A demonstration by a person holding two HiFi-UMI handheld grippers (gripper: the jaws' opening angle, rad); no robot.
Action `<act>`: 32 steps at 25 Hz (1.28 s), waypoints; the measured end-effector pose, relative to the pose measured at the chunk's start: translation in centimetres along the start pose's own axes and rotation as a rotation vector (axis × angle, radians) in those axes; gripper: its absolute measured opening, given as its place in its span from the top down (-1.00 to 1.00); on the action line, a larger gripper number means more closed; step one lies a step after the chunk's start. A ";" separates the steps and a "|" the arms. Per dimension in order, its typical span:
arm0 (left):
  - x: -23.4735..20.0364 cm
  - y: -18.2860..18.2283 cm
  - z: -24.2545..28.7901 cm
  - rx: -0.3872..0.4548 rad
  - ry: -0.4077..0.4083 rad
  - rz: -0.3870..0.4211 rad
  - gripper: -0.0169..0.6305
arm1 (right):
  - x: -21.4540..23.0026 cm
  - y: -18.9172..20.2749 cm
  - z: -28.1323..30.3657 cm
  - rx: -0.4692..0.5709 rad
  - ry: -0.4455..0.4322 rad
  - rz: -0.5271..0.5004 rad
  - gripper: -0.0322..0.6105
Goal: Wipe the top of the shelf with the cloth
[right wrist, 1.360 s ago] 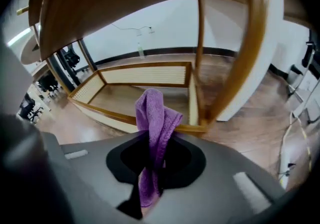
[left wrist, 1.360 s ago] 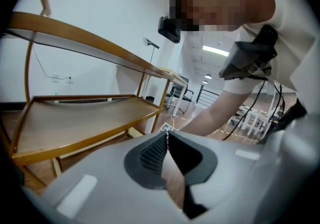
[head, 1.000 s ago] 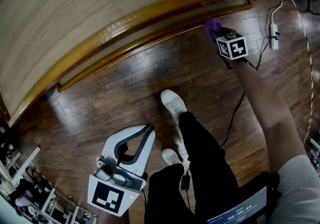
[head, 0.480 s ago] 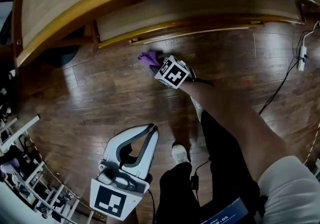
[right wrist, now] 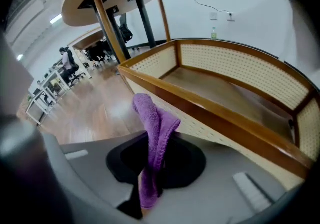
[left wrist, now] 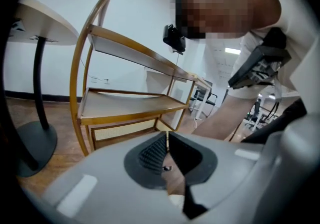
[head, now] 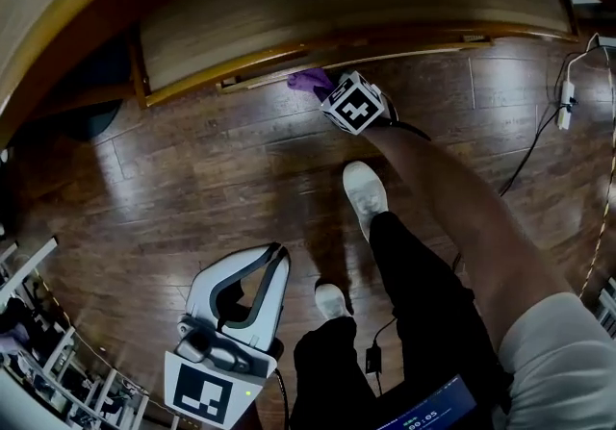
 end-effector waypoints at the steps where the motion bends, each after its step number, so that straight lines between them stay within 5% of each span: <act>1: 0.1 -0.2 0.5 -0.004 0.017 0.006 0.86 | 1.6 1.4 -0.9 -0.016 0.027 0.014 0.74; 13: 1.5 -3.3 6.6 -0.031 0.187 0.092 0.86 | 19.3 16.8 -14.9 -0.253 0.382 0.218 0.74; 19: 2.1 -4.2 8.6 -0.038 0.222 0.105 0.86 | 25.1 20.9 -21.5 -0.358 0.531 0.319 0.74; 26: 2.7 -5.9 8.6 -0.038 0.248 0.127 0.86 | 23.8 21.0 -24.4 -0.357 0.542 0.330 0.74; 32: 4.7 -7.1 6.5 -0.065 0.247 0.120 0.86 | 15.5 19.2 -27.2 -0.236 0.406 0.367 0.74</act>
Point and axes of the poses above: the fingertips, and each gripper's own axes: z forward along the fingers, x to its right, y out of its underside, the point moved 9 cm from there along -z, backward along the fingers, and after that the axes turned 2 degrees about -x, right-handed, at the moved point
